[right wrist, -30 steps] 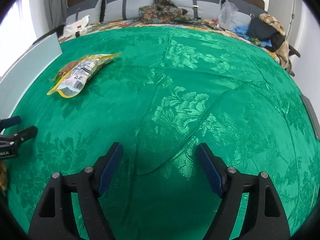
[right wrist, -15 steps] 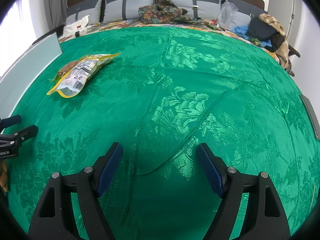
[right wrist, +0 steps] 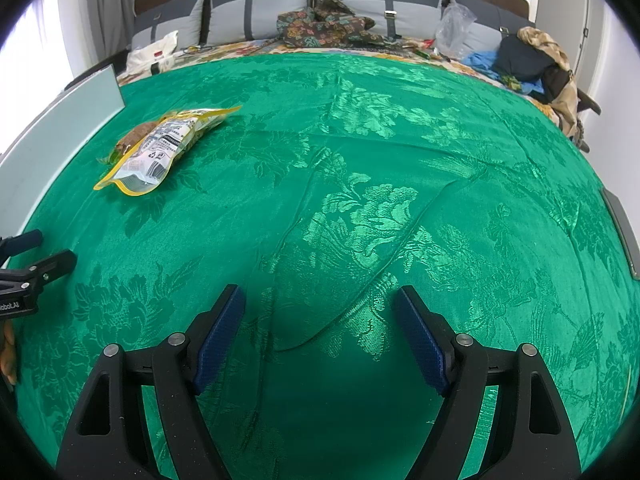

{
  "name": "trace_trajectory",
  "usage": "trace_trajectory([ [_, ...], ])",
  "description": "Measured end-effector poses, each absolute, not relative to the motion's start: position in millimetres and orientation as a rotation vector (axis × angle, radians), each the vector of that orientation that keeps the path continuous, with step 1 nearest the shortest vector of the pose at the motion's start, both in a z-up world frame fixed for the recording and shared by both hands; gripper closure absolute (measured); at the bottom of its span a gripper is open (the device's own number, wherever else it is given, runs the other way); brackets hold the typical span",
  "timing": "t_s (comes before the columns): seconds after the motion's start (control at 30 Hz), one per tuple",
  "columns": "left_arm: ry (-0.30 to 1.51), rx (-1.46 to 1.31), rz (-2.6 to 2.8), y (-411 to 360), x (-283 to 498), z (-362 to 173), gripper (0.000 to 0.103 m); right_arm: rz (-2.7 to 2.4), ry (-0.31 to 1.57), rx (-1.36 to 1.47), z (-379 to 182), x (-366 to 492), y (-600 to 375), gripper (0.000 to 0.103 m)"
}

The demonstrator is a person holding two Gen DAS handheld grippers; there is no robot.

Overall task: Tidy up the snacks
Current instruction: 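Move both open tools back over the table, then grasp the clear packet with the brown snack using the left tool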

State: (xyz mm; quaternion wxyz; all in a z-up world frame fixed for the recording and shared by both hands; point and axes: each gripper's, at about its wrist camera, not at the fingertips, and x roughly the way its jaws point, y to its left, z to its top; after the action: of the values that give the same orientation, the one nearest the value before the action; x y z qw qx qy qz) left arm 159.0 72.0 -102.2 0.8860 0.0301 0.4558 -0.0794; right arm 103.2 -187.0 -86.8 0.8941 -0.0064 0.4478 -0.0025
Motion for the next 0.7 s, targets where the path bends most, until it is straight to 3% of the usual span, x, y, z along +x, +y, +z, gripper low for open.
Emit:
trace_trajectory([
  [0.43, 1.008, 0.097, -0.214, 71, 166, -102, 0.0, -0.003, 0.929, -0.011, -87, 103, -188, 0.021],
  [0.53, 1.086, 0.091, -0.264, 72, 187, -92, 0.001, -0.003, 0.929, -0.011, -87, 102, -188, 0.021],
  [0.7, 1.048, 0.039, -0.296, 65, 248, -54, 0.001, -0.003, 0.929, -0.011, -87, 102, -189, 0.021],
])
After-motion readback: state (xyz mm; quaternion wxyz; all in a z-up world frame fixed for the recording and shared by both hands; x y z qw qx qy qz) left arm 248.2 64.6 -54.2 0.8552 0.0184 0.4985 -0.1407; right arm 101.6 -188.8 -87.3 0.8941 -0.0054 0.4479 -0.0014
